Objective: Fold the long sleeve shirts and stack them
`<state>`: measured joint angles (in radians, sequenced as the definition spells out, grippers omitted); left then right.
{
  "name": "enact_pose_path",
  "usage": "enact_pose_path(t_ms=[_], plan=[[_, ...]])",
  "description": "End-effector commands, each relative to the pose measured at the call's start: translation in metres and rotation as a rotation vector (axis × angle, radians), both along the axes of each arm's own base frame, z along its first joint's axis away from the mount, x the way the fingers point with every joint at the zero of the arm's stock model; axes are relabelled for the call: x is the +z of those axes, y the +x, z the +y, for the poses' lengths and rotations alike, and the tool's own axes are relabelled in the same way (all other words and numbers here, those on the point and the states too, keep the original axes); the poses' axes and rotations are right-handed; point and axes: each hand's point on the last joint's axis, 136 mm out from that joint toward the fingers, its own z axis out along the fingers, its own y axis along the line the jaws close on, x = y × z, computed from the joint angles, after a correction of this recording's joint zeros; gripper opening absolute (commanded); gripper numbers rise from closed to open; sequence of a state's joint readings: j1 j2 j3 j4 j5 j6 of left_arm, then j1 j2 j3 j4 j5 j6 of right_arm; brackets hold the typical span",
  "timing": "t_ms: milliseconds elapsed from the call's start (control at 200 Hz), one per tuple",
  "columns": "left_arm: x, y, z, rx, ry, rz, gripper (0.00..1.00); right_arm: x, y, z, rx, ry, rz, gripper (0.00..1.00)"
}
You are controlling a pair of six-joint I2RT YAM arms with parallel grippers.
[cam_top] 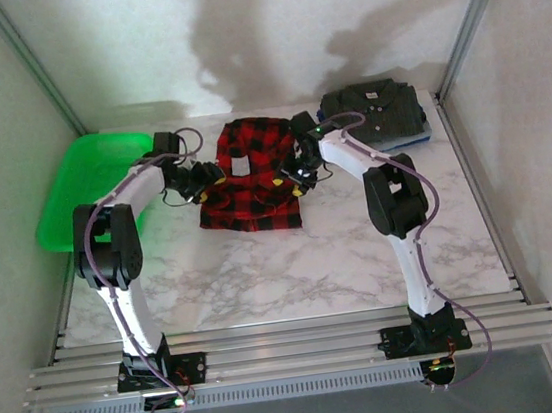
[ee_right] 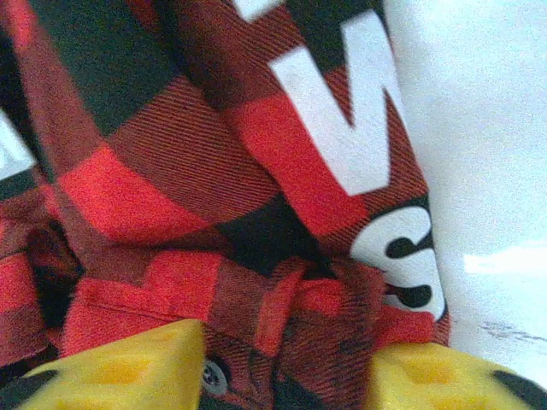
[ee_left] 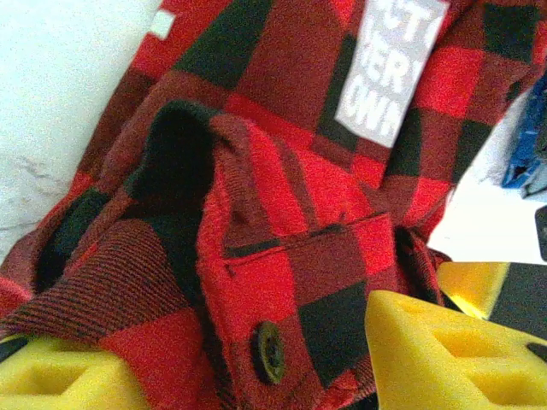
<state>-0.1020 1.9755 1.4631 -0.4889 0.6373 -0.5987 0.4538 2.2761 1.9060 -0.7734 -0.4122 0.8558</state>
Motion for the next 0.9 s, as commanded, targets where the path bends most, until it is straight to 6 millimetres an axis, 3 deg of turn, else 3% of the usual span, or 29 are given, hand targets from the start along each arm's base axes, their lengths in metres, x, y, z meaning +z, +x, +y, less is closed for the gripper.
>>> enact_pose_path(t_ms=[0, 60, 95, 175, 220, 270, 355, 450, 516, 571, 626, 671, 796, 891], plan=[[0.051, 0.019, 0.005, 0.044, -0.044, -0.111, 0.65, 0.058, 0.025, -0.002, 0.006, 0.029, -0.159, 0.58], [0.076, 0.021, 0.008, 0.069, -0.055, -0.157, 0.71, 0.084, 0.027, -0.008, 0.031, 0.003, -0.242, 0.63], [0.09, 0.02, 0.011, 0.079, -0.051, -0.184, 0.88, 0.099, 0.025, -0.012, 0.05, -0.015, -0.285, 0.65], [0.118, 0.013, 0.02, 0.101, -0.003, -0.234, 0.99, 0.124, 0.013, -0.023, 0.099, -0.071, -0.362, 0.71], [0.125, 0.006, 0.03, 0.115, 0.045, -0.245, 1.0, 0.132, 0.002, -0.029, 0.123, -0.096, -0.39, 0.75], [0.127, -0.003, 0.04, 0.134, 0.094, -0.242, 0.99, 0.131, -0.012, -0.035, 0.138, -0.113, -0.391, 0.82], [0.122, -0.02, 0.055, 0.163, 0.141, -0.212, 1.0, 0.122, -0.036, -0.043, 0.145, -0.122, -0.362, 0.83], [0.123, -0.05, 0.057, 0.148, 0.169, -0.226, 0.98, 0.11, -0.071, -0.03, 0.155, -0.064, -0.336, 0.69], [0.105, -0.075, 0.048, 0.112, 0.131, -0.189, 0.82, 0.092, -0.095, -0.013, 0.149, -0.012, -0.297, 0.46], [0.077, -0.098, 0.043, 0.088, 0.112, -0.12, 0.51, 0.074, -0.109, -0.001, 0.132, 0.015, -0.26, 0.2], [0.055, -0.115, 0.037, 0.077, 0.097, -0.07, 0.18, 0.059, -0.115, 0.014, 0.106, 0.059, -0.244, 0.09], [0.041, -0.125, 0.032, 0.07, 0.089, -0.045, 0.02, 0.05, -0.118, 0.026, 0.098, 0.098, -0.232, 0.05], [0.013, -0.138, 0.024, 0.048, 0.098, 0.006, 0.0, 0.03, -0.117, 0.048, 0.089, 0.117, -0.211, 0.02], [0.005, -0.131, 0.011, 0.031, 0.08, 0.004, 0.0, 0.017, -0.111, 0.055, 0.094, 0.095, -0.198, 0.01]])
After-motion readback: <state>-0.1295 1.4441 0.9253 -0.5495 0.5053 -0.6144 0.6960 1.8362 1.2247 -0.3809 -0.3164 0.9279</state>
